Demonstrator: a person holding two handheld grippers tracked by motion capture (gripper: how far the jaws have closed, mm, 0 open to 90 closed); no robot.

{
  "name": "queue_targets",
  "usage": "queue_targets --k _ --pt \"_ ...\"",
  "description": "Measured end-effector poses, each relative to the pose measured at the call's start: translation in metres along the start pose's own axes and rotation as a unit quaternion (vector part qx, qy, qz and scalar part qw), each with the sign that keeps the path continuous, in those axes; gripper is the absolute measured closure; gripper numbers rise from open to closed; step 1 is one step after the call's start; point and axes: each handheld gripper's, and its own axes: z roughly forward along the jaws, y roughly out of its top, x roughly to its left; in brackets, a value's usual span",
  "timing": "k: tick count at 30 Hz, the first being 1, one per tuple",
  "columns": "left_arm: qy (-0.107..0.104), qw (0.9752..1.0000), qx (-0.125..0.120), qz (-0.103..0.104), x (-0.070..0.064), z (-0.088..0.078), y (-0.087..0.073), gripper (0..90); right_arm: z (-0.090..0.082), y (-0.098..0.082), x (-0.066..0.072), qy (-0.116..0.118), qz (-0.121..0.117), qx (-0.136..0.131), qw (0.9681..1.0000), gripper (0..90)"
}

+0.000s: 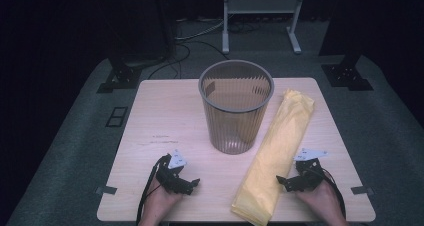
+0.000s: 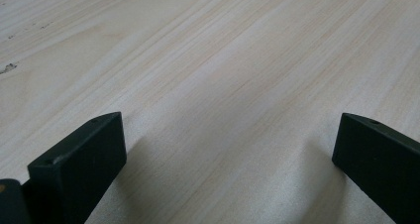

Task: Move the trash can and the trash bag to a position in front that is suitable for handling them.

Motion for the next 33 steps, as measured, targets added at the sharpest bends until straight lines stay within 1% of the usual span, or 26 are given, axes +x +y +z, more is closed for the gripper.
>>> queue_targets --k 1,4,6,7,10,14,15,16,18,19,20,22,25,29,31,33 --pt "0.000 1.0000 -0.001 0.000 0.000 0.000 0.000 0.0 0.000 -0.001 0.000 -0.002 -0.008 -0.001 1.0000 0.0" --pt "-0.001 1.0000 -0.001 0.000 0.000 0.000 0.000 0.0 -0.004 -0.004 -0.006 -0.007 -0.003 0.004 1.0000 0.0" --pt "-0.001 1.0000 -0.001 0.000 0.000 0.000 0.000 0.0 -0.009 -0.008 -0.014 -0.018 0.002 0.005 0.9998 0.0" --pt "-0.001 1.0000 -0.001 0.000 0.000 0.000 0.000 0.0 -0.012 -0.011 -0.019 -0.026 0.001 0.004 0.9997 0.0" --pt "-0.001 1.0000 -0.001 0.000 0.000 0.000 0.000 0.0 -0.020 -0.019 -0.035 -0.043 0.009 0.006 0.9990 0.0" --pt "-0.001 1.0000 -0.001 0.000 0.000 0.000 0.000 0.0 -0.031 -0.028 -0.059 -0.077 0.020 0.010 0.9968 0.0" --pt "-0.001 1.0000 -0.001 0.000 0.000 0.000 0.000 0.0 -0.031 -0.028 -0.059 -0.077 0.020 0.010 0.9968 0.0" --pt "-0.001 1.0000 -0.001 0.000 0.000 0.000 0.000 0.0 -0.036 -0.032 -0.072 -0.092 0.030 0.012 0.9953 0.0" --pt "-0.001 1.0000 -0.001 0.000 0.000 0.000 0.000 0.0 -0.040 -0.034 -0.082 -0.106 0.037 0.016 0.9935 0.0" --pt "-0.001 1.0000 -0.001 0.000 0.000 0.000 0.000 0.0 -0.042 -0.034 -0.085 -0.108 0.041 0.016 0.9932 0.0" --pt "-0.001 1.0000 -0.001 0.001 0.000 0.000 0.000 0.0 -0.045 -0.033 -0.086 -0.105 0.048 0.010 0.9933 0.0" --pt "-0.001 1.0000 -0.001 0.000 0.000 0.000 0.000 0.0 -0.051 -0.027 -0.081 -0.102 0.046 -0.004 0.9938 0.0" --pt "-0.001 1.0000 -0.001 0.000 0.000 0.000 0.000 0.0 -0.050 -0.016 -0.064 -0.083 0.028 -0.016 0.9960 0.0" --pt "-0.001 1.0000 -0.001 0.001 0.000 0.000 0.000 0.0 -0.034 -0.002 -0.032 -0.047 0.003 -0.016 0.9988 0.0" --pt "-0.001 1.0000 -0.001 0.001 0.000 0.000 0.000 0.0 -0.024 0.002 -0.018 -0.031 -0.011 -0.010 0.9994 0.0" --pt "-0.001 1.0000 -0.001 0.001 0.000 0.000 0.000 0.0 -0.015 0.005 -0.008 -0.019 -0.022 0.003 0.9996 0.0"
